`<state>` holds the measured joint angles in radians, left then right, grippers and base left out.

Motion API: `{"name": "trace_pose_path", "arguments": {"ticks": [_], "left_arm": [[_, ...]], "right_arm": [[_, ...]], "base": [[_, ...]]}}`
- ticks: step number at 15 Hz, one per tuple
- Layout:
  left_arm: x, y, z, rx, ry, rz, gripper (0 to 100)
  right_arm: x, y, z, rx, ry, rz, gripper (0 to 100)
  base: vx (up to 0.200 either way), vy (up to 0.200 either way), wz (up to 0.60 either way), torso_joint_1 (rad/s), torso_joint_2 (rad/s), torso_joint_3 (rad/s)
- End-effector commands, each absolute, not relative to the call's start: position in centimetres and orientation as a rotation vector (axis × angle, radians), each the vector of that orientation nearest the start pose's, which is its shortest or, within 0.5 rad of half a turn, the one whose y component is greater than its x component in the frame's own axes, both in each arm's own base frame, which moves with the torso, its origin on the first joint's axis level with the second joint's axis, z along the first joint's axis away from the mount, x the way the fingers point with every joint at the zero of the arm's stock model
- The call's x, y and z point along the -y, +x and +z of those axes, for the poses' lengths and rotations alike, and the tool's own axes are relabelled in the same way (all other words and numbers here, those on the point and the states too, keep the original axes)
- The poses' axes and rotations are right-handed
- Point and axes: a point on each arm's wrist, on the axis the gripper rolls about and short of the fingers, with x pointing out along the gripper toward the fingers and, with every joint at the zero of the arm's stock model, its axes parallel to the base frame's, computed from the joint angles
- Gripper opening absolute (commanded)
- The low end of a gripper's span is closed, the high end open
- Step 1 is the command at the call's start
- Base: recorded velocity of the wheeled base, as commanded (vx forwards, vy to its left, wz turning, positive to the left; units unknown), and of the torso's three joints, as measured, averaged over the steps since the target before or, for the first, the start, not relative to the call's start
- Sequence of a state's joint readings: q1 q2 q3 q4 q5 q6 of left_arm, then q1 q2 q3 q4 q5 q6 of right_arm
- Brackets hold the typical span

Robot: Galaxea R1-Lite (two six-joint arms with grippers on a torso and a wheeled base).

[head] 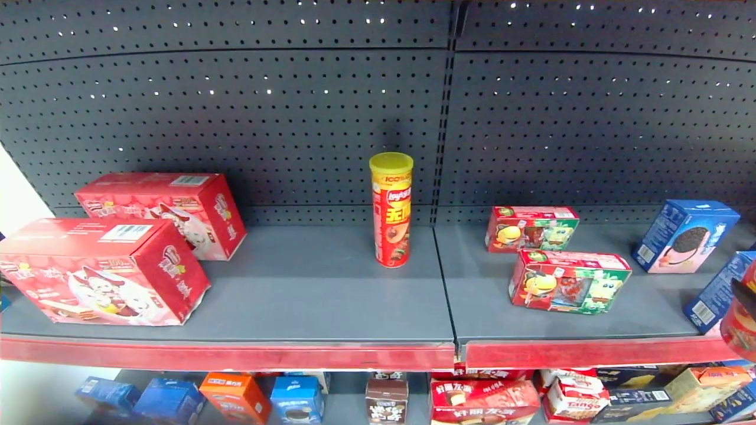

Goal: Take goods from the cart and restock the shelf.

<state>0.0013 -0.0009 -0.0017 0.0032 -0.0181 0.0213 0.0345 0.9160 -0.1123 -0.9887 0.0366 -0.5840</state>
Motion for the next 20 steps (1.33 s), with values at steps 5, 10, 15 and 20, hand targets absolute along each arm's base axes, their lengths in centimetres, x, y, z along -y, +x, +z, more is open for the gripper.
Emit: {"name": "trace_pose_path", "arguments": {"ticks": [5, 10, 15, 20], "left_arm": [[0.0, -2.3, 7.6, -0.001, 0.018, -0.014, 100], [0.1, -2.3, 7.6, -0.001, 0.074, -0.026, 100], [0.2, -2.3, 7.7, 0.005, 0.126, -0.084, 100], [0.2, -2.2, 13.7, 0.037, 0.112, -0.109, 100]], "right_arm": [[-0.4, 9.3, 18.3, 0.203, -0.59, 0.014, 0], [-0.2, 8.2, 18.9, 0.255, -0.578, -0.023, 0], [0.2, 6.3, 20.8, 0.343, -0.524, -0.213, 0], [0.6, 3.4, 21.9, 0.288, -0.513, -0.333, 0]], "base": [[0.0, 0.0, 0.0, 0.0, 0.0, 0.0], [0.0, 0.0, 0.0, 0.0, 0.0, 0.0], [0.0, 0.0, 0.0, 0.0, 0.0, 0.0], [0.0, 0.0, 0.0, 0.0, 0.0, 0.0]]}}
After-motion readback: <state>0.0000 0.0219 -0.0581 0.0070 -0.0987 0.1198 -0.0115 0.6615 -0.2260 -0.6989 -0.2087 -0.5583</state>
